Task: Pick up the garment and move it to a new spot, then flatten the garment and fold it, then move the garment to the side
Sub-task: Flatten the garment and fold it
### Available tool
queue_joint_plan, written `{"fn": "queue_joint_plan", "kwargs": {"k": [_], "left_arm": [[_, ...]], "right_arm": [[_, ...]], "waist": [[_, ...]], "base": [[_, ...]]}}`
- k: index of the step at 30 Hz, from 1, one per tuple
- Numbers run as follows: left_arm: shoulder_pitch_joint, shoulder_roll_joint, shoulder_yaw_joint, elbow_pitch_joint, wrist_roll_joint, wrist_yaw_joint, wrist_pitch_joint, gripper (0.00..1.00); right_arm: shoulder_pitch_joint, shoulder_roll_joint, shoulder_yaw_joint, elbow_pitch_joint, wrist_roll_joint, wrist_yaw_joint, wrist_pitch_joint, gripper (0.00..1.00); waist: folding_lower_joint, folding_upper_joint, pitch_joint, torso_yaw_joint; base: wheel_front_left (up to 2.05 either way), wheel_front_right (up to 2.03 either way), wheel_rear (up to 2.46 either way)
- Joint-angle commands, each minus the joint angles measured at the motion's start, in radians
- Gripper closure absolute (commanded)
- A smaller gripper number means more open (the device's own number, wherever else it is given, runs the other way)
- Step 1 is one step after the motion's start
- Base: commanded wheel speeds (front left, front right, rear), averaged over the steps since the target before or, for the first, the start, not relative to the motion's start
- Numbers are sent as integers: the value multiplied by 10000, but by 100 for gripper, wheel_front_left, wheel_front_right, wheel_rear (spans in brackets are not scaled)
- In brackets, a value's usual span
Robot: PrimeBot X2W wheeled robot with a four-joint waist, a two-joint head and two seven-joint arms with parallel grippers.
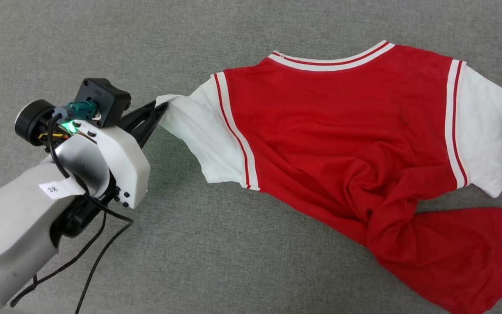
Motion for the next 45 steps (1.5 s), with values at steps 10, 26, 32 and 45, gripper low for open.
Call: {"fn": "queue_joint_plan", "kwargs": {"k": [10, 26, 32, 45], "left_arm": [[-37, -49, 28, 244, -6, -60, -164, 100], [-367, 2, 428, 472, 237, 133, -996, 100], [-821, 7, 655, 285, 428, 225, -1208, 100], [-2992, -379, 1216, 185, 944, -63, -1005, 100]], "right_arm": [[480, 189, 1065, 985, 563, 11, -694, 100], [-551, -286, -165, -214, 613, -7, -4665, 100], [-714, -376, -724, -830, 396, -9, -5199, 100], [-1735, -101, -1678, -2043, -114, -7, -4977, 100]], "waist": [[-1, 0, -88, -160], [-1, 0, -2062, -824], [-1, 0, -2781, -1116], [-1, 0, -3685, -1389]], "base": [[0, 0, 0], [0, 0, 0], [0, 0, 0], [0, 0, 0]]}}
